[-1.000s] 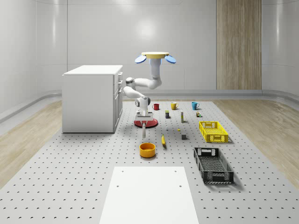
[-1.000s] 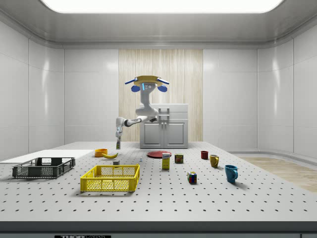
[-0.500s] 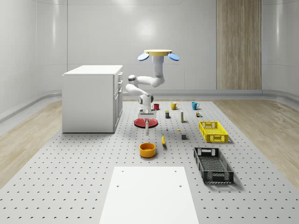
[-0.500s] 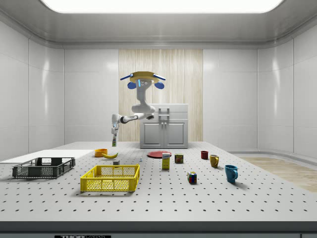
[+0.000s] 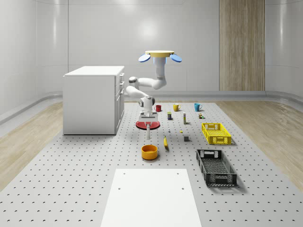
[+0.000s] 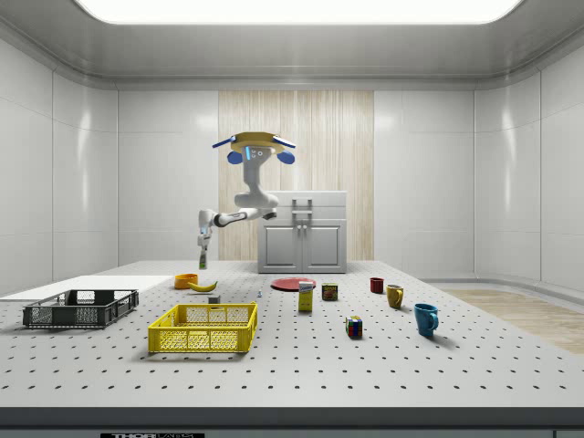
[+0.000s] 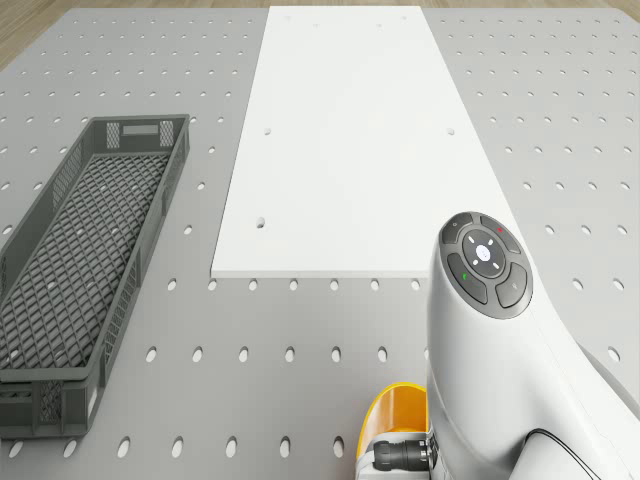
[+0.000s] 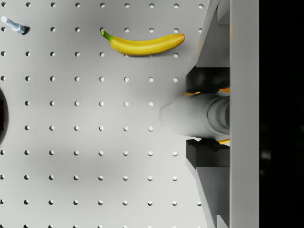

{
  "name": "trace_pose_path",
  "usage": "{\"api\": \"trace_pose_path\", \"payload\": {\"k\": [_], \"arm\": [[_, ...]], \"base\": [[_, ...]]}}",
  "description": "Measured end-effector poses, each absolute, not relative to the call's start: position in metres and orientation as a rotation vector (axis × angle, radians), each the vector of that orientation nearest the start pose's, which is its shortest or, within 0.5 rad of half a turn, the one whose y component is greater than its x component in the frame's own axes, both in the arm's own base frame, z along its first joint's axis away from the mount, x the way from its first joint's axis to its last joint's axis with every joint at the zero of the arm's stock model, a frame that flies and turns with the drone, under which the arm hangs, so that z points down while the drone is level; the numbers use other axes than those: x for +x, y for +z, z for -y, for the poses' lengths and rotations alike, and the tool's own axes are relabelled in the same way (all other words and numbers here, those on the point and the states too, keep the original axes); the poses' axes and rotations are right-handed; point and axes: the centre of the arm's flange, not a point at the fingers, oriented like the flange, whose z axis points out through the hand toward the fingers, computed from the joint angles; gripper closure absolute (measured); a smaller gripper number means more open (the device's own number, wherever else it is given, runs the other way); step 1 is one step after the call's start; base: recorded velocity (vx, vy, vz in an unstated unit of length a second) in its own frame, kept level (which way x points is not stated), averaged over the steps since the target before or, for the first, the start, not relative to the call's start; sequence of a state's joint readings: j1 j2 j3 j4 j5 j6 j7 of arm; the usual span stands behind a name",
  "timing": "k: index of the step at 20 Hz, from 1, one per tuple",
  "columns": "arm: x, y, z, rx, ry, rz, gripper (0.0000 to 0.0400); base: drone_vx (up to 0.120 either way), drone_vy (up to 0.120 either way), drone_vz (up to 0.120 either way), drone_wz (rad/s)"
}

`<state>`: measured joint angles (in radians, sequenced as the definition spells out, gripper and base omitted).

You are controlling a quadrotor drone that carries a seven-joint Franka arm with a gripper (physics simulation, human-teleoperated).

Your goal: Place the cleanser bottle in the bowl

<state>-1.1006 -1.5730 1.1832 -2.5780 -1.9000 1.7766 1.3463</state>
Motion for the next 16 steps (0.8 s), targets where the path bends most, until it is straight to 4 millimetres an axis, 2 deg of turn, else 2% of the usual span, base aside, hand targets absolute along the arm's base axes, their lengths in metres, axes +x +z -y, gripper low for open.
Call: {"api": "trace_pose_path", "payload": {"k": [7,10,14,16], "arm": [[0.3528,0.5749,-0.1341,0.002,0.774,0.001,0.0257],[0.3528,0.5749,-0.1341,0.002,0.774,0.001,0.0257],[0.3528,0.5749,-0.1341,0.002,0.774,0.001,0.0257],[0.3528,0.5749,-0.1341,0.002,0.774,0.001,0.0257]], "base": [[0.120,0.000,0.000,0.000],[0.120,0.067,0.000,0.000],[0.120,0.000,-0.100,0.000],[0.020,0.000,-0.020,0.000]]}}
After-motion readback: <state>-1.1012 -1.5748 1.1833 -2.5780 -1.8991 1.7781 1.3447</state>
